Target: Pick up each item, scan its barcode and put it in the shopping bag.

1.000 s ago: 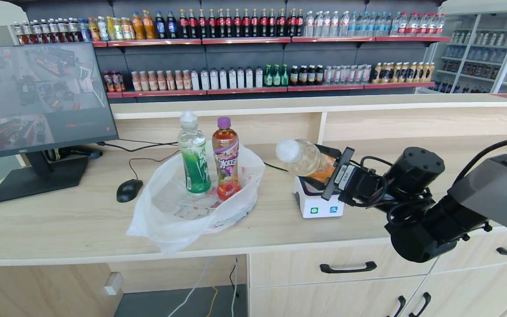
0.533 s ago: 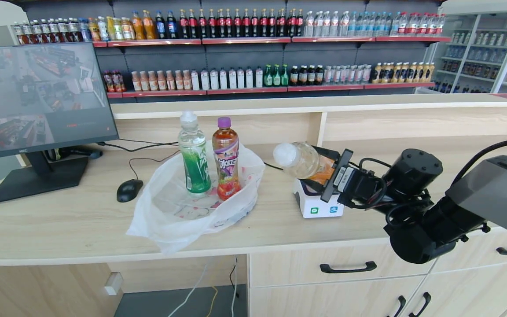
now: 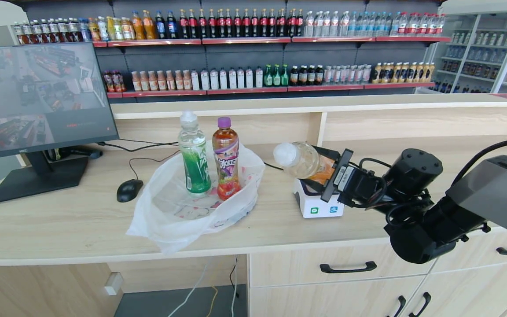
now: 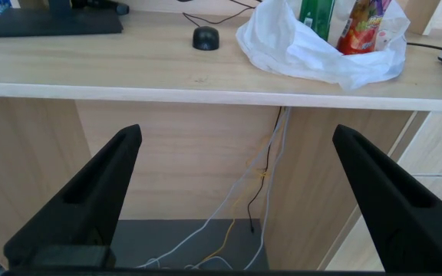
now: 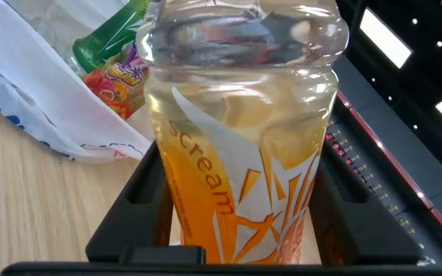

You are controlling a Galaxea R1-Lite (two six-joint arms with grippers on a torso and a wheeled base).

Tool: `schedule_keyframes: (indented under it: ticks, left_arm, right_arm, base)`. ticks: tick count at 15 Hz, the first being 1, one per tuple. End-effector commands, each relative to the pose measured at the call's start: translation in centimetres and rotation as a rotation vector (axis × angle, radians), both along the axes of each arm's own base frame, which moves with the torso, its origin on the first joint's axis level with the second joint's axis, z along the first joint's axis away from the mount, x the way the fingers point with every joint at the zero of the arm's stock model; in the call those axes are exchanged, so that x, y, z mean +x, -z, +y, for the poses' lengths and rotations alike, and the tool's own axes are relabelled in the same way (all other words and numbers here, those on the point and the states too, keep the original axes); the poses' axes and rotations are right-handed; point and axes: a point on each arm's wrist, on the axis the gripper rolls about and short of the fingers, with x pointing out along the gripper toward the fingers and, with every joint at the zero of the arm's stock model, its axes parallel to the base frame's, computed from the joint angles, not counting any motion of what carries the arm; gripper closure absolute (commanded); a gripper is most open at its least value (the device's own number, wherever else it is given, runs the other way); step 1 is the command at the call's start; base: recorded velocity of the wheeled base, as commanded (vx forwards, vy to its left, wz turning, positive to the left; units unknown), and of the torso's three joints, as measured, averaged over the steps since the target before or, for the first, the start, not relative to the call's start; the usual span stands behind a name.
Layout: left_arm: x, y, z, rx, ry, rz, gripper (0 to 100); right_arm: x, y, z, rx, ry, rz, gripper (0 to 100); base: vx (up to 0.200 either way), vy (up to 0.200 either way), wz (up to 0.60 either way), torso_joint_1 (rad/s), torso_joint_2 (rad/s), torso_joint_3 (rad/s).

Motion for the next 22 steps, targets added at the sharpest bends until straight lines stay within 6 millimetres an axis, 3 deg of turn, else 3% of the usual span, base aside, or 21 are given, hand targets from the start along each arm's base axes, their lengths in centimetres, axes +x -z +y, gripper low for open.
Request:
schedule_keyframes:
  ticks: [1,4,11,16,18,21,22]
  left_arm:
    - [0.0,0.0,0.0,-0.001,0.0,-0.001,0]
    - [0.0,0.0,0.0,-0.001,0.0,-0.001,0]
    - [0.0,0.0,0.0,-0.001,-0.002,-0.001,0]
    - [0.0,0.0,0.0,0.001,0.0,-0.001,0]
    - [0.0,0.0,0.0,-0.001,0.0,-0.001,0]
    - [0.0,0.0,0.0,-0.001,-0.002,-0.001,0]
    - [0.0,0.0,0.0,-0.001,-0.002,-0.001,0]
  right_arm:
    - [-0.2,-0.4,0.1,0.004,-0.004,-0.013,100]
    - [-0.4,-1.0,0.3,0.018,-0.013,-0.016,100]
    - [-2.6,-5.7,1.0,0.164,0.009,-0.02,100]
    - [-8.7,-9.1,5.2,0.573,0.165,0.213,100]
    - [-11.1,-9.1,6.9,0.872,0.22,0.443,100]
    - [-11.2,-8.3,6.6,0.938,0.231,0.522,100]
    - [-11.0,-7.2,6.1,0.895,0.224,0.557,100]
  base:
    - [0.0,0.0,0.0,0.0,0.0,0.0]
    - [0.0,0.0,0.0,0.0,0.0,0.0]
    - [0.0,0.0,0.0,0.0,0.0,0.0]
    - [0.0,0.0,0.0,0.0,0.0,0.0]
    - [0.0,0.0,0.0,0.0,0.0,0.0]
    - [0.0,0.0,0.0,0.0,0.0,0.0]
    - [0.0,0.0,0.0,0.0,0.0,0.0]
